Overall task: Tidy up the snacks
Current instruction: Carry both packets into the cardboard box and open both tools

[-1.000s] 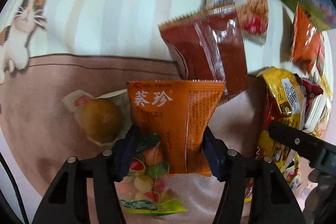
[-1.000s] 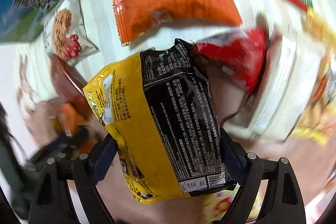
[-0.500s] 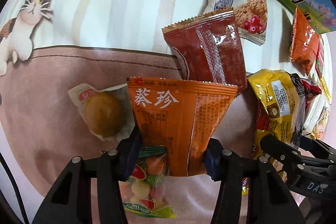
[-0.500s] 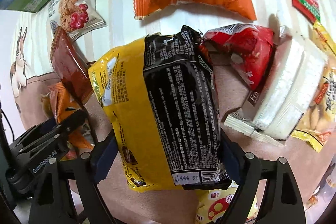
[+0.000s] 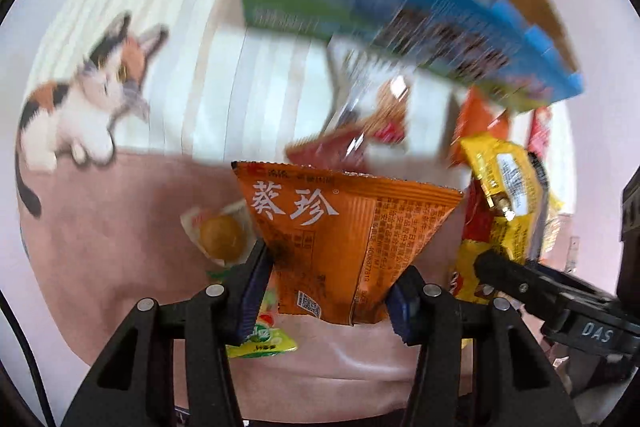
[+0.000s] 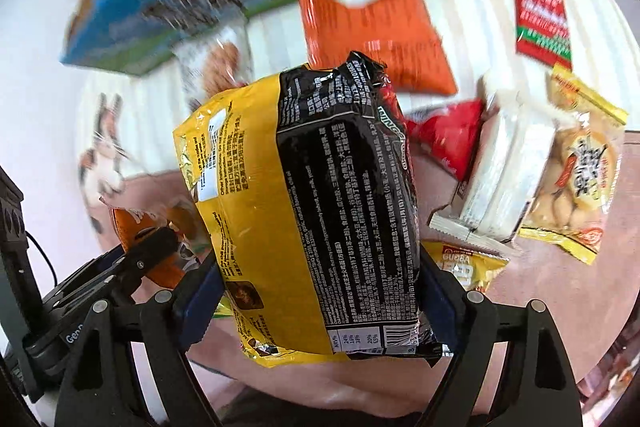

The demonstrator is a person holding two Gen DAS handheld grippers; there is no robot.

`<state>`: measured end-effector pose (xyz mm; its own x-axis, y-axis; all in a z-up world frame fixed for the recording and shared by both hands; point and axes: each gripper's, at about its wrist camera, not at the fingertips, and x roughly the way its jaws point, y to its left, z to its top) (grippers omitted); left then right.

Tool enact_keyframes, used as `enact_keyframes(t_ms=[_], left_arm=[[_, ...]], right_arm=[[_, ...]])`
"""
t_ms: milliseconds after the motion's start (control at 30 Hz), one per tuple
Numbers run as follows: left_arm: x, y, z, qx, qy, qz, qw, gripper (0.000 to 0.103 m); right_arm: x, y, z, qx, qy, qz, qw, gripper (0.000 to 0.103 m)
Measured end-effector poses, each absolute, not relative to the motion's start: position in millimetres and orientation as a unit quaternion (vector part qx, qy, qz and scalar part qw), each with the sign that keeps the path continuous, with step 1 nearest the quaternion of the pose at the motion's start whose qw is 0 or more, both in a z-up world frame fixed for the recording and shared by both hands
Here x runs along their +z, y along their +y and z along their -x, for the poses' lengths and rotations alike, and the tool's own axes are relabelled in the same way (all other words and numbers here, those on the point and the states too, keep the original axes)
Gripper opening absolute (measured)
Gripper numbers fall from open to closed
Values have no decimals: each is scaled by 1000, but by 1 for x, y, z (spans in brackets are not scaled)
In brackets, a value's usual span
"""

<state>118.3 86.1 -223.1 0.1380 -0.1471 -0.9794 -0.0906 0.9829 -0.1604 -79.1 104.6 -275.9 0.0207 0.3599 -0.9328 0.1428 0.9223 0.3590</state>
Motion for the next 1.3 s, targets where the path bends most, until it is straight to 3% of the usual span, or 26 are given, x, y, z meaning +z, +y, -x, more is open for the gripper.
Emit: enact_keyframes(t_ms=[267,467,600,933,1300], left_arm=[[-121,74,-155,-71,597,76,796,49],[-107,55,-226,-74,569,45,818,49],[-120,56,-290,-73,581,43,810,49],[-187,47,-386,-67,646,28,760,49],[-247,43,-436,-57,681,14,730,50]], right_arm=[[-176,75,34,69,617,-237,747,89],[-104,34,-40,64,566,-227,790,89],[-86,41,-98,44,552,-205,807,89],[-150,41,-225,2,585,-153,797,89],[-237,34,-284,-2,627,-160,762,89]])
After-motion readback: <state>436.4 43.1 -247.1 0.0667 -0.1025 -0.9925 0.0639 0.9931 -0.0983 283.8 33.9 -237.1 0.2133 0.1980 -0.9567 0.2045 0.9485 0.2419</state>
